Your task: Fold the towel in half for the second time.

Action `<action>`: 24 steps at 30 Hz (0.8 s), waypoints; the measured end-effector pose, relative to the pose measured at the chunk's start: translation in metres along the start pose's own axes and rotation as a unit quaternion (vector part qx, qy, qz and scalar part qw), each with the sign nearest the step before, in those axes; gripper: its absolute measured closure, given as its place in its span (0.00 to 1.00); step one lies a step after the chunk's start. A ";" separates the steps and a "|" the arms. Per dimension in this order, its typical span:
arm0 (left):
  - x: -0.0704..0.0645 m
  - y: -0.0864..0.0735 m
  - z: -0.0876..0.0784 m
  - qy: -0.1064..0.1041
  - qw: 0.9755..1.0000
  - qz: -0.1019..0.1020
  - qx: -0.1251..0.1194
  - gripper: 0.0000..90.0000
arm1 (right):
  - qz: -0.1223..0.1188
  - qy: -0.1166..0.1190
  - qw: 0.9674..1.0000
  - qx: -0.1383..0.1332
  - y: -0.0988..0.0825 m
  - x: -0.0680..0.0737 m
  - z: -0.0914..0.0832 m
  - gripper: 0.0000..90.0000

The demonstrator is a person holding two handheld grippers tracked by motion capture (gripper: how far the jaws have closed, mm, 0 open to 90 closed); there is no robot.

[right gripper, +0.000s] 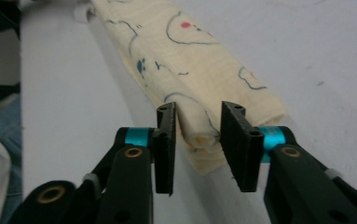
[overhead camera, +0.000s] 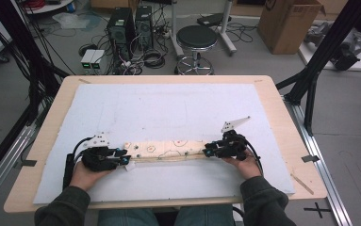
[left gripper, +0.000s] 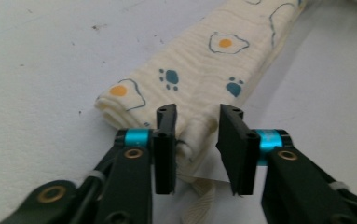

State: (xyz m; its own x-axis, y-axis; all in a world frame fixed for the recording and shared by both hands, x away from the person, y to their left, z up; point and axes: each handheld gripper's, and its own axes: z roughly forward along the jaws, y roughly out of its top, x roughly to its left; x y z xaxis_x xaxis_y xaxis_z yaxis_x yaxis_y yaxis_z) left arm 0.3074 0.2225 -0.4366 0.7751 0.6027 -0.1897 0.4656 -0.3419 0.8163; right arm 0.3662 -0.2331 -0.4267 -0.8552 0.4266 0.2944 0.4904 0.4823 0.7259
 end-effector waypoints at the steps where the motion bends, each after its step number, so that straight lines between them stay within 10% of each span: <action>1: -0.001 0.000 -0.001 -0.003 1.000 0.000 -0.002 0.68 | -0.001 0.000 1.000 -0.002 0.001 0.001 -0.002 0.67; 12: -0.003 0.016 -0.009 -0.004 1.000 0.000 -0.029 0.54 | -0.031 -0.003 0.999 -0.038 0.026 0.014 -0.014 0.59; 19: -0.012 0.038 0.010 0.005 1.000 0.018 -0.017 0.90 | -0.050 0.007 0.998 -0.022 0.051 0.023 0.007 0.85; 24: -0.018 0.047 0.030 -0.007 0.999 0.036 -0.009 0.96 | -0.062 0.029 0.998 -0.005 0.062 0.028 0.033 0.90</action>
State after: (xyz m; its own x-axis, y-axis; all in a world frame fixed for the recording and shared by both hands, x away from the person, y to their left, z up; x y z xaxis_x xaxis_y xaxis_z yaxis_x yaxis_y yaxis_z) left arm 0.3278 0.1735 -0.4113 0.8127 0.5664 -0.1368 0.3996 -0.3708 0.8383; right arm 0.3779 -0.1663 -0.3940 -0.9177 0.3195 0.2363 0.3784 0.5209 0.7652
